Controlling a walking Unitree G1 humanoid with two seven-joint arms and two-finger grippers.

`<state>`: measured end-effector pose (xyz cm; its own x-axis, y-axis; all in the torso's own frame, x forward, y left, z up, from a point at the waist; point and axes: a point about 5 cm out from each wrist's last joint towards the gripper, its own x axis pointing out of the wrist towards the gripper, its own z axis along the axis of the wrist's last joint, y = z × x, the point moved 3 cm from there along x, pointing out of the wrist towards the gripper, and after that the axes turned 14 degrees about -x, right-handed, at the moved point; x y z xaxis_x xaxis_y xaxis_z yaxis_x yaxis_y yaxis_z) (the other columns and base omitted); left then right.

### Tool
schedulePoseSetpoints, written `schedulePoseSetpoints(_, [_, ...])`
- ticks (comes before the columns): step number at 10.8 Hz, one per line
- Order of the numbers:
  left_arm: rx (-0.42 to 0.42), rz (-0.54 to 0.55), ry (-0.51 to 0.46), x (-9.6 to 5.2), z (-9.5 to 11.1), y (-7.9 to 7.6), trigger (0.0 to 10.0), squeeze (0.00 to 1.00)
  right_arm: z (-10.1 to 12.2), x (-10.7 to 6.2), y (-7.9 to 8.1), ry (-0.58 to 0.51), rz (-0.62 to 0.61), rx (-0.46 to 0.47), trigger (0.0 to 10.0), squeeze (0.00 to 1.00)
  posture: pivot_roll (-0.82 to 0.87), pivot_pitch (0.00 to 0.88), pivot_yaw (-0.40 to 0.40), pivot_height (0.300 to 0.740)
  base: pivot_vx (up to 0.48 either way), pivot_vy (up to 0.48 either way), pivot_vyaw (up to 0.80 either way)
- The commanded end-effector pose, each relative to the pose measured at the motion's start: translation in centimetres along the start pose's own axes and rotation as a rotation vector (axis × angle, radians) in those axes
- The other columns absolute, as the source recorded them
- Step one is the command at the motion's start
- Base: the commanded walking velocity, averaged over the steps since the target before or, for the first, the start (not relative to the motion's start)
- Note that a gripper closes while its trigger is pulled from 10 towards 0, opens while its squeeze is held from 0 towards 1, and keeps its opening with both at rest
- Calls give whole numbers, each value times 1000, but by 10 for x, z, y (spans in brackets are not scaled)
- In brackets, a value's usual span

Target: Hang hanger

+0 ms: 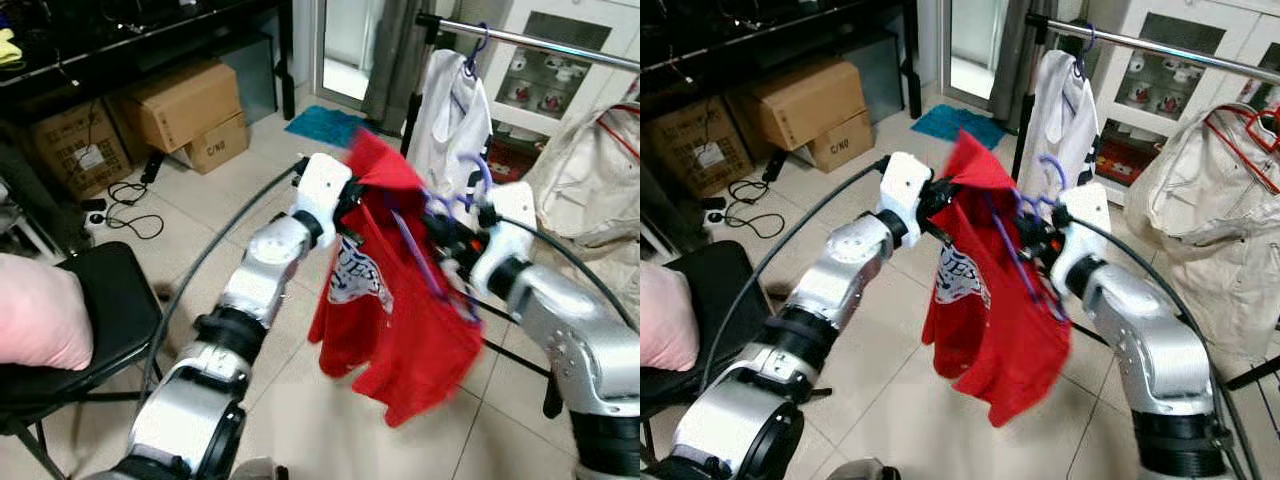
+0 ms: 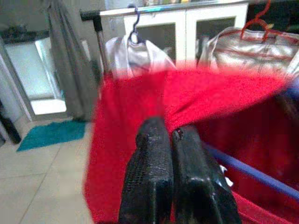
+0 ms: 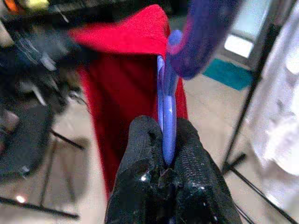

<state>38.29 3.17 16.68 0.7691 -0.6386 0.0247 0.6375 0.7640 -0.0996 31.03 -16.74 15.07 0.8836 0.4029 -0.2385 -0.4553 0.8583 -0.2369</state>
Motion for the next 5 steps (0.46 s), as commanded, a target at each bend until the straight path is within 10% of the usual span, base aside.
schedulePoseSetpoints(1, [11, -5, -67, -1, 23, 5, 0, 0, -12, -3, 1, 65, 9, -61, 0, 0, -16, 0, 11, 740, 0, 0, 0])
schedulePoseSetpoints(5, [144, 185, -30, -16, 50, 68, 0, 0, -16, -22, 12, 41, 166, -99, 0, 0, -12, 0, 17, 740, 0, 0, 0])
